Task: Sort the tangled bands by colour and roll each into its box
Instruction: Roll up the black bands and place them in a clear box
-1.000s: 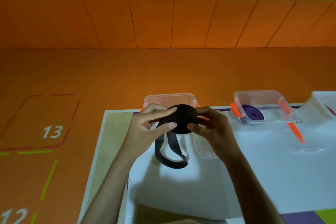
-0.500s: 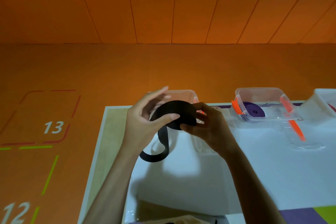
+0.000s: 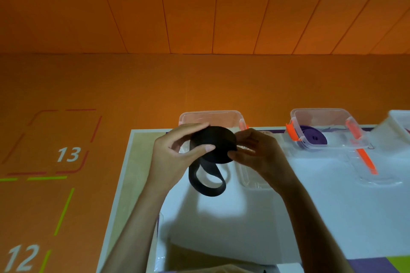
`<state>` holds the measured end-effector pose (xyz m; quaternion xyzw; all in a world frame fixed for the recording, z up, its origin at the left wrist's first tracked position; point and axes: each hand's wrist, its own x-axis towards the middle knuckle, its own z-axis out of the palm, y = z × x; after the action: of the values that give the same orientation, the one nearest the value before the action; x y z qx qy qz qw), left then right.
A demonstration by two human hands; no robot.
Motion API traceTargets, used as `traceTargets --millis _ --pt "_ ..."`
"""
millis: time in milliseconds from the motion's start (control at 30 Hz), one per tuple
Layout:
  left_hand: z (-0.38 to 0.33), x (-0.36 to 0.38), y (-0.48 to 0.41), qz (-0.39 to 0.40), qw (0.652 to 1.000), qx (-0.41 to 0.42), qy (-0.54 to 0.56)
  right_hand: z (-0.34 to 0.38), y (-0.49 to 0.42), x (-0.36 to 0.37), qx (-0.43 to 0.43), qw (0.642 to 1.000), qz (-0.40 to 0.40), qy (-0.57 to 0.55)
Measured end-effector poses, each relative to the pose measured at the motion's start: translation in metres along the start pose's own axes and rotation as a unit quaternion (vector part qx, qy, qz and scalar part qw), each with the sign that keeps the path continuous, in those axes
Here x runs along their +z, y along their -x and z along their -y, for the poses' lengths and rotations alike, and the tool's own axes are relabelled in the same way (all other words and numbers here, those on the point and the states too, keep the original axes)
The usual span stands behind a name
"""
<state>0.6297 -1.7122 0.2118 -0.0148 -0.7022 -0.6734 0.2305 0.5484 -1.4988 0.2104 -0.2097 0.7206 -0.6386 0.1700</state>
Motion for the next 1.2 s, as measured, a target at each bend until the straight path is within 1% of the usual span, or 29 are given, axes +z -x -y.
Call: traceTargets --millis 33,100,133,200,267,400,433,500,533,600,667,700,800,833,867,967,1033,1100,1133,1200 --pt "-0.001 0.001 0.000 -0.007 1.000 0.005 -0.002 0.000 0.000 -0.001 0.005 1.000 0.006 0.016" --pt "-0.002 0.004 -0.001 -0.013 1.000 0.015 -0.001 0.002 0.000 -0.002 -0.020 1.000 -0.010 0.020" --pt "-0.002 0.004 -0.001 -0.009 1.000 0.016 0.001 0.004 0.001 -0.001 -0.041 0.999 -0.027 0.009" --pt "-0.001 0.003 -0.001 0.007 1.000 0.000 0.009 0.004 0.001 0.001 -0.060 0.996 -0.052 -0.050" --pt "0.000 0.000 -0.001 0.019 1.000 -0.015 0.011 0.001 0.001 0.001 -0.040 0.995 -0.045 -0.086" --pt "-0.002 0.001 -0.001 0.009 1.000 -0.011 0.002 -0.003 0.001 -0.001 0.010 1.000 0.021 0.005" --pt "-0.002 0.003 -0.001 0.006 1.000 -0.014 -0.001 -0.002 0.000 -0.002 0.005 0.999 0.029 0.013" --pt "-0.002 0.008 0.000 0.003 1.000 -0.013 -0.003 0.002 -0.002 -0.002 -0.025 1.000 0.012 0.015" --pt "-0.001 0.009 0.001 0.008 1.000 -0.012 -0.002 0.004 -0.001 -0.001 -0.036 0.999 -0.004 0.002" --pt "0.000 0.009 0.002 0.026 0.999 -0.016 0.010 0.007 0.000 0.004 -0.036 0.997 -0.033 -0.059" --pt "0.000 0.007 0.003 0.029 0.999 -0.025 0.027 0.005 0.001 0.006 -0.024 0.993 -0.038 -0.114" --pt "0.000 0.005 0.002 0.022 0.999 -0.023 0.027 0.004 0.002 0.006 -0.015 0.993 -0.031 -0.112" --pt "0.000 0.003 0.000 -0.003 1.000 -0.016 0.018 -0.002 -0.001 0.002 0.012 1.000 0.016 -0.007" --pt "0.000 0.004 0.000 -0.007 1.000 -0.016 0.013 -0.002 -0.002 0.001 0.014 0.999 0.029 0.012" --pt "0.000 0.005 0.001 -0.011 1.000 -0.017 0.005 -0.002 -0.002 0.001 0.009 1.000 0.026 0.008" --pt "0.002 0.006 0.004 -0.008 1.000 -0.007 -0.016 -0.002 -0.003 0.002 -0.034 0.998 -0.036 -0.043" --pt "0.004 0.003 0.005 0.007 1.000 -0.012 -0.015 -0.004 -0.003 0.007 -0.044 0.994 -0.058 -0.082" --pt "0.006 -0.003 0.004 0.031 0.999 -0.029 -0.014 -0.008 -0.001 0.010 -0.026 0.993 -0.048 -0.104" --pt "0.007 -0.007 0.003 0.040 0.998 -0.037 -0.018 -0.010 0.000 0.010 -0.010 0.996 -0.032 -0.088" --pt "0.005 -0.012 0.001 0.053 0.996 -0.062 -0.023 -0.013 0.001 0.009 0.017 1.000 0.011 -0.016"
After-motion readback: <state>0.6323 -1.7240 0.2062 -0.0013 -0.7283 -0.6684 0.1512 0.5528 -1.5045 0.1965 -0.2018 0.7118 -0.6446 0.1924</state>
